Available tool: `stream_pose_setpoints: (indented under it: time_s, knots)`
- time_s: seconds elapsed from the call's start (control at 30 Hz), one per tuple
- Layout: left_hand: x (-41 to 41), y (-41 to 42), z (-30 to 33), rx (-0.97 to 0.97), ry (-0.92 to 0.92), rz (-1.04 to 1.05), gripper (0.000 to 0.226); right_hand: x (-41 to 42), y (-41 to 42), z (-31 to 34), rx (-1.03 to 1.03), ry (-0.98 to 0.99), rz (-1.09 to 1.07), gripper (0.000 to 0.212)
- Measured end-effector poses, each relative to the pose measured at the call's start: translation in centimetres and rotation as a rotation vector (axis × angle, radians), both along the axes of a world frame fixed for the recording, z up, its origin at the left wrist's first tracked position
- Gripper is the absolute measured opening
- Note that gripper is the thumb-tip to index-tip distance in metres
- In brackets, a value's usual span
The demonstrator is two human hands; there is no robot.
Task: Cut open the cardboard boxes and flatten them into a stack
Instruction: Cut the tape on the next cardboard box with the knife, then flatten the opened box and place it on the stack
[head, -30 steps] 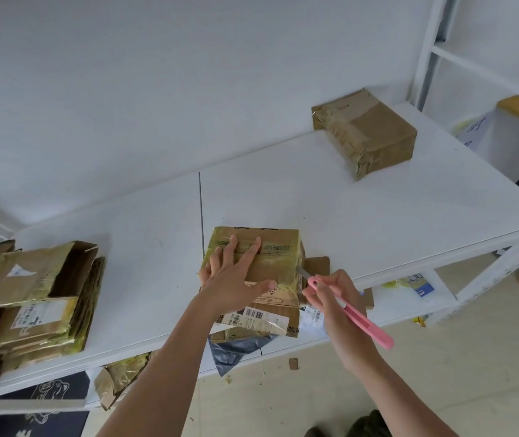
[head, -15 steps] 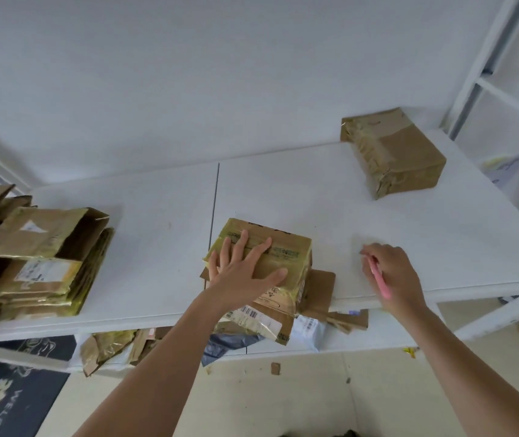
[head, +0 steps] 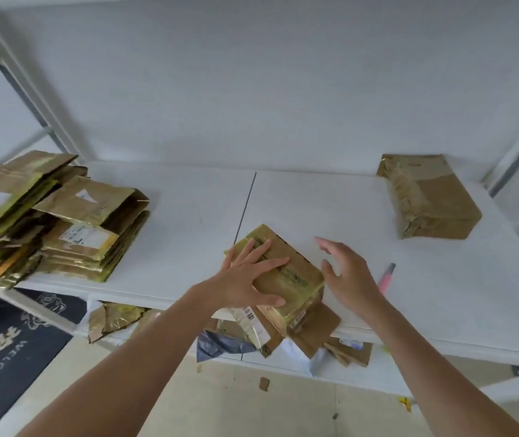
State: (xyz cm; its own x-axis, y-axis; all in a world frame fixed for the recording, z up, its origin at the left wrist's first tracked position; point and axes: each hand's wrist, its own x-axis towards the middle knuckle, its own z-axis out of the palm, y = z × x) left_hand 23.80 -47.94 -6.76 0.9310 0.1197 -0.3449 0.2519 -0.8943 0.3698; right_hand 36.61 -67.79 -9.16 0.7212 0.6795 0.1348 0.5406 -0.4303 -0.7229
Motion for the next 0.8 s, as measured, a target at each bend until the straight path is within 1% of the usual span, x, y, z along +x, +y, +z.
stream_pose_setpoints:
  time_s: [0.07, 0.1, 0.17, 0.2, 0.27, 0.3, 0.33, 0.4, 0.43, 0.47, 0.53, 0.67, 0.8]
  knots:
    - [-0.4, -0.4, 0.2, 0.054, -0.042, 0.039, 0.103, -2.2, 2.3, 0.4, 0.018, 0.036, 0.157, 0.051]
    - [-0.5, -0.7, 0.2, 0.073, -0.059, 0.100, 0.112, -2.9, 3.1, 0.1, -0.007, 0.013, 0.172, 0.051]
    - [-0.8, -1.3, 0.4, 0.063, -0.076, 0.288, 0.123, -3.6, 4.0, -0.6, -0.117, -0.089, 0.110, 0.047]
    - [-1.1, -1.3, 0.6, 0.030, -0.076, 0.411, 0.126, -3.8, 4.1, -0.7, -0.167, -0.099, 0.069, 0.045]
    - [-1.6, -1.2, 1.0, -0.117, -0.072, 0.669, 0.124, -4.3, 4.1, -0.5, -0.227, -0.092, 0.035, 0.046]
    - [-1.9, -1.0, 1.2, -0.244, -0.075, 0.772, 0.117, -4.5, 4.1, -0.4, -0.254, -0.088, 0.031, 0.047]
    - [-2.1, -0.9, 1.2, -0.399, -0.083, 0.847, 0.103, -4.8, 4.1, -0.3, -0.279, -0.088, 0.032, 0.049]
    - [-2.4, -0.9, 0.8, -0.679, -0.088, 0.904, 0.065, -5.3, 4.1, -0.1, -0.306, -0.100, 0.030, 0.052]
    - [-2.4, -1.1, 0.7, -0.765, -0.081, 0.914, 0.054, -5.3, 4.0, -0.2, -0.313, -0.107, 0.030, 0.054]
    - [-2.2, -1.4, 0.6, -0.830, -0.075, 0.937, 0.050, -5.4, 4.0, -0.2, -0.319, -0.109, 0.030, 0.056]
    - [-1.6, -2.0, 0.5, -0.891, -0.080, 1.001, 0.048, -5.2, 4.1, -0.1, -0.332, -0.095, 0.023, 0.060]
    - [-0.9, -2.6, 0.6, -0.857, -0.112, 1.073, 0.027, -5.0, 5.0, 0.3, -0.409, -0.135, -0.044, 0.061]
    - [-0.8, -2.7, 0.9, -0.821, -0.109, 1.087, 0.030, -5.6, 6.3, 1.0, -0.463, -0.250, -0.101, 0.047]
